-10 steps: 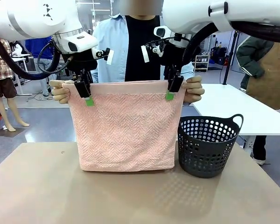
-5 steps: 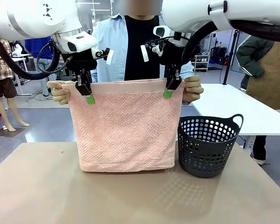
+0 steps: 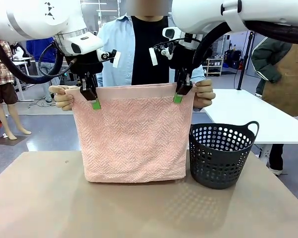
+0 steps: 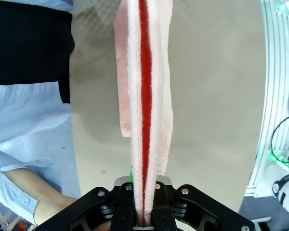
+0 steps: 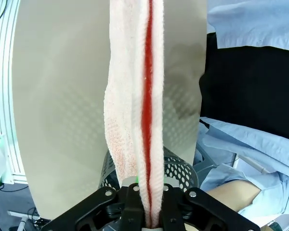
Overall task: Fold the towel.
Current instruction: Release the end of the 100 cm Hotel Towel you were holding and grab the top end of the folded side, then release the end of the 100 cm Hotel Towel you were holding.
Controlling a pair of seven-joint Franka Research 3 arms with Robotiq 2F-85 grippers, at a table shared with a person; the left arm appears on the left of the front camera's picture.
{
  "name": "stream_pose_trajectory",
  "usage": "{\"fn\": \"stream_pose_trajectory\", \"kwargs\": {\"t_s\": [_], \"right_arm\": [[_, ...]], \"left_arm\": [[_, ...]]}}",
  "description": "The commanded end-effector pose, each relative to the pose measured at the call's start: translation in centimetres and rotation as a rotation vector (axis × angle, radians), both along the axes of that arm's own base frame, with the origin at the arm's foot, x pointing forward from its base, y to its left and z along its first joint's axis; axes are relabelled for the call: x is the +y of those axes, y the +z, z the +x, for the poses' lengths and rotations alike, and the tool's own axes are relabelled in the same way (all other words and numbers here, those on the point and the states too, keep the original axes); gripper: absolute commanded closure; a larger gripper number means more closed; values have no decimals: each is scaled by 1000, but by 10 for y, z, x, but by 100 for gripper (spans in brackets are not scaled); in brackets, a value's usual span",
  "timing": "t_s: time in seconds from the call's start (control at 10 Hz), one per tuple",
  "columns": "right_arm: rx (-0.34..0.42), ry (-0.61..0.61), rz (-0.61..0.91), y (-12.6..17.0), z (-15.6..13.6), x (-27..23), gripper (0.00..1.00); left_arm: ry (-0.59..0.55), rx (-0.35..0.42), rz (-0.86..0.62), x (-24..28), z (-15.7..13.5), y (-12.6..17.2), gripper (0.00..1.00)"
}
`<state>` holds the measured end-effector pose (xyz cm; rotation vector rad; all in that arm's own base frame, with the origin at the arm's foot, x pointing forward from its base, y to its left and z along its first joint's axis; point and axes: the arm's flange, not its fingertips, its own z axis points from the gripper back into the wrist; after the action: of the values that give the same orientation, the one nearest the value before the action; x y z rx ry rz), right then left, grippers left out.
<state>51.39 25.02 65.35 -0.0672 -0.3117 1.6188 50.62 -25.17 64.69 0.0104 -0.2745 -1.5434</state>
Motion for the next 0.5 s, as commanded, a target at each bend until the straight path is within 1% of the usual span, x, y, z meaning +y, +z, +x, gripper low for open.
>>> {"fn": "stream_pose_trajectory", "kwargs": {"t_s": [0.0,0.4], "right_arm": [[-2,-1,1,0,1,-1,100],[-2,-1,1,0,1,-1,100]], "left_arm": [[0,1,1,0,1,-2,100],[0,1,1,0,1,-2,100]]}}
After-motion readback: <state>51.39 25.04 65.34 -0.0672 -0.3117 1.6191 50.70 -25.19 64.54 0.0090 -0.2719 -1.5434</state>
